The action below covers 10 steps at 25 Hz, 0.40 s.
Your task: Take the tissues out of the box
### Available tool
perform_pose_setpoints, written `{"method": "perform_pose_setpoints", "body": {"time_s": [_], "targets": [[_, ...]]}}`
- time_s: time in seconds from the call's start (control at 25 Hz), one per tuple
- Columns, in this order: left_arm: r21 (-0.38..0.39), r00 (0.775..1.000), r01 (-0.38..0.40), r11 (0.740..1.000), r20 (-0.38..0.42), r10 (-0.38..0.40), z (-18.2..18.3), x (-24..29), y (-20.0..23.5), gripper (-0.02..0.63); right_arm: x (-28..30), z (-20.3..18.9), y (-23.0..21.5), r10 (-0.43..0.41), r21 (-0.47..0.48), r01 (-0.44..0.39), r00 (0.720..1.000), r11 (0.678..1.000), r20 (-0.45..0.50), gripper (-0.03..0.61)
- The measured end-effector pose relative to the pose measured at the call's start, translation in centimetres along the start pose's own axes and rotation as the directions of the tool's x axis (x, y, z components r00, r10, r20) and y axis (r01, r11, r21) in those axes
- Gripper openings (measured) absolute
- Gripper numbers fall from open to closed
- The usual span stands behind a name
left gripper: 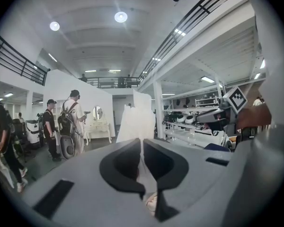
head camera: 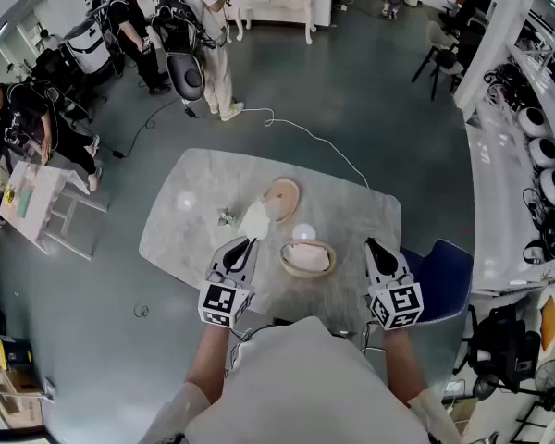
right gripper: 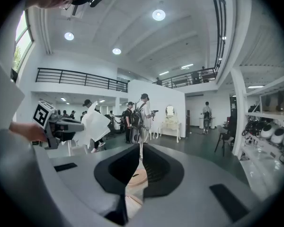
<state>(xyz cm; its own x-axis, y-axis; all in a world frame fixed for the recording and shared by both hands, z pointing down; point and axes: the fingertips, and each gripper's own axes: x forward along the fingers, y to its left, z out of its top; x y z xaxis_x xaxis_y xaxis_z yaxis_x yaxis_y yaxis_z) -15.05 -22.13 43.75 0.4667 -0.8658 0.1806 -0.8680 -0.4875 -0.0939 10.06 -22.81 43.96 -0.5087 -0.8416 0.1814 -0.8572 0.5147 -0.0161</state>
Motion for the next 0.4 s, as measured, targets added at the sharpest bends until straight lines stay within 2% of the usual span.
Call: {"method": "perform_pose_setpoints", "body": {"time_s": [0.4], "targets": [[0.000,1.000,0.010,1.000,0.001,-0.010,0.04,0.30,-0.39,0.020,-0.46,0.12,-0.74,-0.018,0.005,0.018,1.000,1.000,0.004,0.044]]}}
